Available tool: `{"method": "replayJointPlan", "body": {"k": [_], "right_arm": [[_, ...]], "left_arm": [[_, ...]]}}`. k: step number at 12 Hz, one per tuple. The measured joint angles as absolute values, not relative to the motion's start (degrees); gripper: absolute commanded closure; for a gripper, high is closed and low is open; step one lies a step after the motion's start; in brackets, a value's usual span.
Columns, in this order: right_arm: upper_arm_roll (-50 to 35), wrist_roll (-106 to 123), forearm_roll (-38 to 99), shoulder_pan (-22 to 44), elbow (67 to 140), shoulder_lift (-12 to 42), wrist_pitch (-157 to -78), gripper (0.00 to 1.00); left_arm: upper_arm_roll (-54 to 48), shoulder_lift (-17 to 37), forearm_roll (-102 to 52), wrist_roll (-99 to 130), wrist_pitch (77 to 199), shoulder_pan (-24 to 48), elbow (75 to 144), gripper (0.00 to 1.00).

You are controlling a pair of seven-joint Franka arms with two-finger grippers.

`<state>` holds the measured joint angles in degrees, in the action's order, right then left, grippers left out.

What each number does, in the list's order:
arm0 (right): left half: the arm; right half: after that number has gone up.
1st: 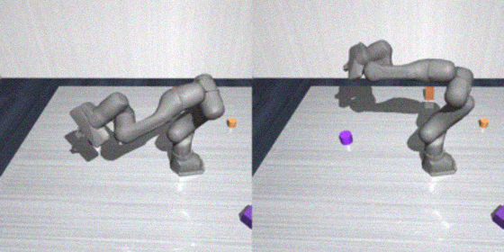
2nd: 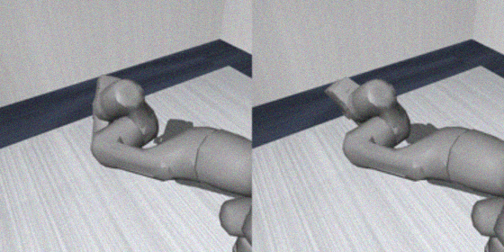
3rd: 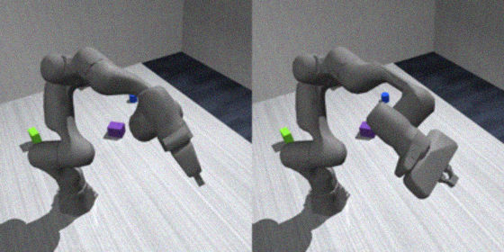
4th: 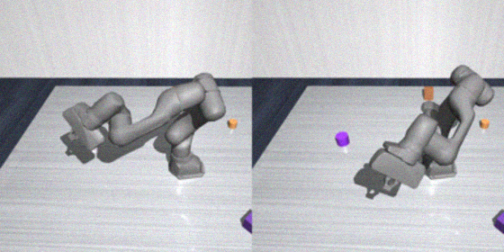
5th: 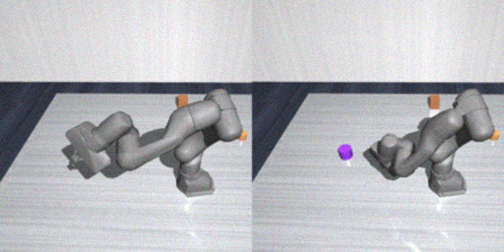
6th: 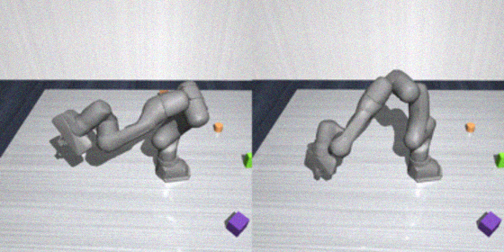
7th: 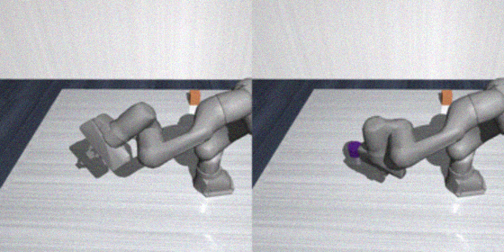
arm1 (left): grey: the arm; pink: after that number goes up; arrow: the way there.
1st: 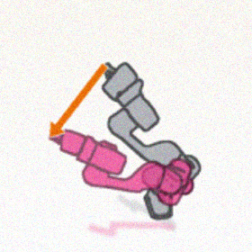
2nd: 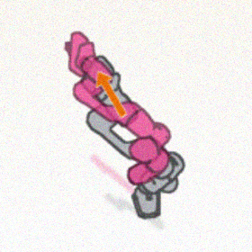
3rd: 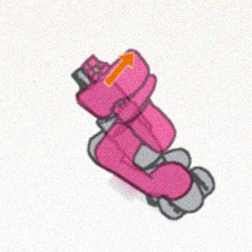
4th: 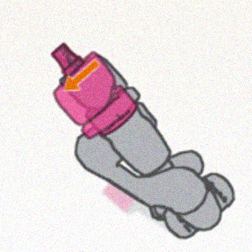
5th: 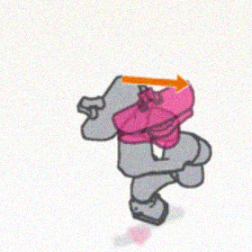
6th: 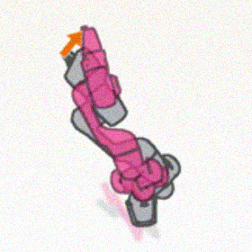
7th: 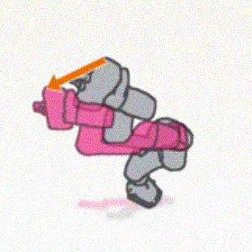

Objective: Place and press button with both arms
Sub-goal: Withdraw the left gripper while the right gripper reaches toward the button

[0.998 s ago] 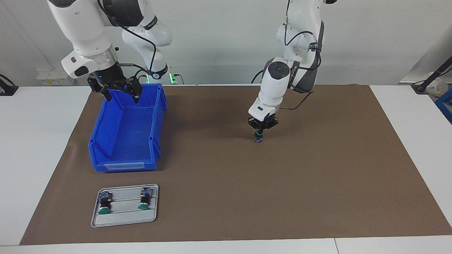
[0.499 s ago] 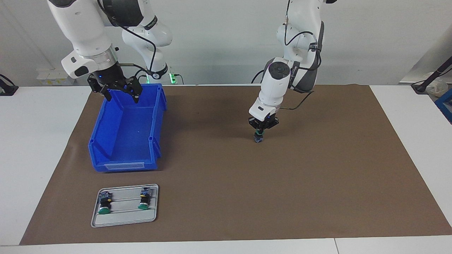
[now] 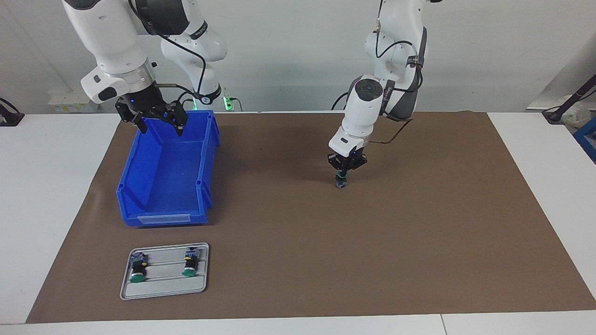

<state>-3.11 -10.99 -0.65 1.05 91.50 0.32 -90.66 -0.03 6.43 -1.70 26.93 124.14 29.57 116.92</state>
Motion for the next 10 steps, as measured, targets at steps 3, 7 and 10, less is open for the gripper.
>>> {"method": "replayJointPlan", "body": {"k": [3, 7, 10], "right_arm": [[-3.13, -10.99, -0.65, 1.06, 91.49, 0.33, -91.25, 0.01], [-3.59, -14.94, -0.61, 3.28, 91.73, 0.34, -93.62, 0.04], [-3.75, -21.47, -0.66, 7.98, 92.76, 0.82, -96.16, 0.05]], "left_arm": [[0.51, 6.45, -1.68, 23.1, 110.86, 24.65, 107.52, 1.0], [1.22, 6.44, -1.56, 6.7, 97.5, 12.99, 99.68, 1.0], [1.57, 6.21, -1.55, -2.93, 93.63, 4.81, 97.57, 1.0]]}}
